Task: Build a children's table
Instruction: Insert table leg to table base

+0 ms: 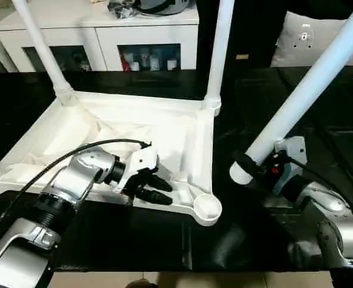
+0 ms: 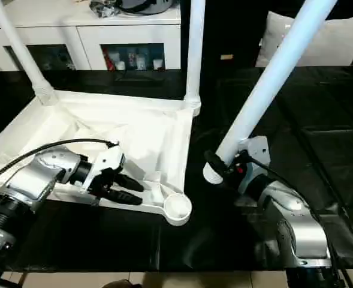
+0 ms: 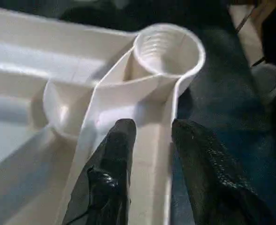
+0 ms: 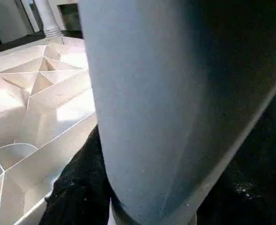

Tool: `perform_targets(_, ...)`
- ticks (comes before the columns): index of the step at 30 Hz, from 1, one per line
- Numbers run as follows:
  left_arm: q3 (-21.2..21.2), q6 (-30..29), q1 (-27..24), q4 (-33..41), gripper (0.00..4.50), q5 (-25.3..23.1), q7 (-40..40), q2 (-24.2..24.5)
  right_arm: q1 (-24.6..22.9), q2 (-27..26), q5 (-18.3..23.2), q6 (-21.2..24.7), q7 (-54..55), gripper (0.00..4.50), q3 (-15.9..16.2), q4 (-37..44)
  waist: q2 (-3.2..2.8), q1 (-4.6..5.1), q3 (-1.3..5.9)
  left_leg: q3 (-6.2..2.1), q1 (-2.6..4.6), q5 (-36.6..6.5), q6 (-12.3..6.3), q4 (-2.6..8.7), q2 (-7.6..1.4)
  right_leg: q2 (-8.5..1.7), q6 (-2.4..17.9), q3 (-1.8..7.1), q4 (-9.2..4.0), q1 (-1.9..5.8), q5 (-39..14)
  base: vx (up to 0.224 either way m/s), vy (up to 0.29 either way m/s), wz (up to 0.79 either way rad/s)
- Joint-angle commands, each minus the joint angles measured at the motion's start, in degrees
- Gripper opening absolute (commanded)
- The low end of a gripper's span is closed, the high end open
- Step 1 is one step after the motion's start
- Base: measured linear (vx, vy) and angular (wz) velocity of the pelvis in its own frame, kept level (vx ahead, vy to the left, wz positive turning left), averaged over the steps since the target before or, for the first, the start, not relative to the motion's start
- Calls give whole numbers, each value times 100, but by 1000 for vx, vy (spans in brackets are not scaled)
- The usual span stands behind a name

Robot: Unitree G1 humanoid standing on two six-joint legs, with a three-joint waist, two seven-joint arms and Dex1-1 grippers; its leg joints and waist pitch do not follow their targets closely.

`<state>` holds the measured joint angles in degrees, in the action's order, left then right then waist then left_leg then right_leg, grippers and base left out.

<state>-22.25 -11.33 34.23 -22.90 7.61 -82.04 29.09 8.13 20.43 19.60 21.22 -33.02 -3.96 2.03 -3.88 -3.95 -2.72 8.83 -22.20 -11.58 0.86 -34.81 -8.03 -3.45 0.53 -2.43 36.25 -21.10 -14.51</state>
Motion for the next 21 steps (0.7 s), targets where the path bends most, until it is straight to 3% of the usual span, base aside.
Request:
perform_targets(1, 110, -29, -52, 131, 172, 34, -69, 110, -12, 31, -3, 22, -11, 188, -7, 100, 41, -29, 369, -153, 108, -204, -584, 366, -500, -586, 1699, 264, -313, 255, 921, 0, 0, 0)
perform_targets(6, 211, -109, -154, 400, 172, 159, -104, 167, -28, 34, -36, -10, 2, 188, 11, 119, 38, -38, 378, -154, 115, -169, -575, 365, -505, -571, 1673, 258, -299, 248, 918, 0, 0, 0)
perform_targets(10, -102, 223, -333, 434, 172, -289, -13, 373, -23, 30, -48, -28, 7, 188, 33, 97, 28, -41, 373, -156, 110, -152, -599, 363, -500, -565, 1594, 259, -308, 245, 901, 0, 0, 0)
perform_targets(15, -21, 877, -376, -61, 123, -539, 610, 80, -25, 6, -78, -52, 15, 188, 82, 97, 38, -71, 385, -158, 110, -208, -522, 359, -507, -573, 1571, 260, -310, 254, 902, 0, 0, 0)
perform_targets(21, 62, 693, -433, 0, 72, -414, 548, 86, -56, -10, -77, -59, -6, 188, 116, 116, 39, -112, 377, -152, 118, -300, -457, 371, -508, -583, 1568, 268, -310, 235, 795, 0, 0, 0)
